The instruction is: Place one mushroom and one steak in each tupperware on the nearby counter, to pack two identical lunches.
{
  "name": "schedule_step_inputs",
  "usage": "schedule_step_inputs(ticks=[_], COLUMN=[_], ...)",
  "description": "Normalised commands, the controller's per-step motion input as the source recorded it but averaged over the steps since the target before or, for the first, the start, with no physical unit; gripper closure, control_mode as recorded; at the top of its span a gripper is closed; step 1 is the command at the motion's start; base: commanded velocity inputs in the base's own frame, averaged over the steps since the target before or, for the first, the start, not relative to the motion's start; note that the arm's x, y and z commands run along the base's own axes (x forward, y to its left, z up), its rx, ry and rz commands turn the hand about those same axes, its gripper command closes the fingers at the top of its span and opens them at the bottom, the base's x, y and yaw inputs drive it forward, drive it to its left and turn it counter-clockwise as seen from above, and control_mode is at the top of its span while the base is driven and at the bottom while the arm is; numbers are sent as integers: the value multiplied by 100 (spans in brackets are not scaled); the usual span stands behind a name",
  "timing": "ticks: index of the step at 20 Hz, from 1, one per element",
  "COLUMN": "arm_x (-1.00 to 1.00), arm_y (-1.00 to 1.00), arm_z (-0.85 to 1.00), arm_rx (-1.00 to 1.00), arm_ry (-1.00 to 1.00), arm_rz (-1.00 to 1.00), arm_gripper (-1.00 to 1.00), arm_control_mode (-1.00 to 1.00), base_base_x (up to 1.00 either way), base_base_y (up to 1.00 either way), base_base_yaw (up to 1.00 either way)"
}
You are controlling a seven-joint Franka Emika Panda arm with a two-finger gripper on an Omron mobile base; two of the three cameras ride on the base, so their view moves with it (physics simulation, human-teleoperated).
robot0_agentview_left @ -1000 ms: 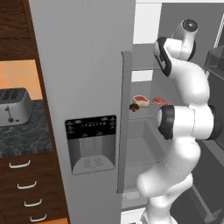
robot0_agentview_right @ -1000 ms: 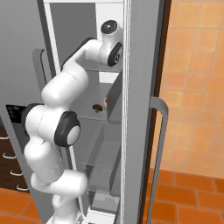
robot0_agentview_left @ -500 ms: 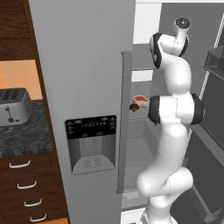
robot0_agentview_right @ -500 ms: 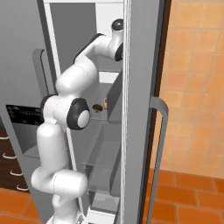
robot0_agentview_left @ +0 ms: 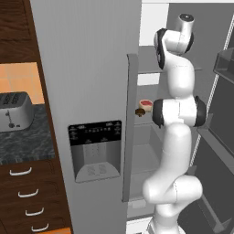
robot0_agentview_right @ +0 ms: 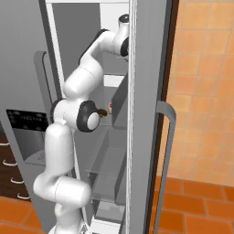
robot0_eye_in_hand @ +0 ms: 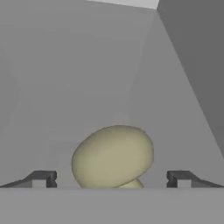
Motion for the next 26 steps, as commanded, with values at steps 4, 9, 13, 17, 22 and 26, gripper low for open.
schedule_step_inputs(ticks=[4, 9, 13, 17, 22, 26], arm_x=[-5, 30, 8, -9, -41, -8], arm_y=[2, -17, -3, 15, 43, 47], arm_z=[-58, -25, -39, -59, -21, -7], arm_rx=[0, 0, 1, 4, 8, 7], arm_ry=[1, -3, 1, 0, -25, -42], arm_rz=[0, 2, 1, 0, -1, -2], arm_gripper=[-100, -100, 100, 100, 100, 100], arm_control_mode=[-100, -100, -100, -100, -100, -100], base_base_x=[0, 0, 0, 0, 0, 0], base_base_y=[0, 0, 0, 0, 0, 0], base_base_yaw=[0, 0, 0, 0, 0, 0])
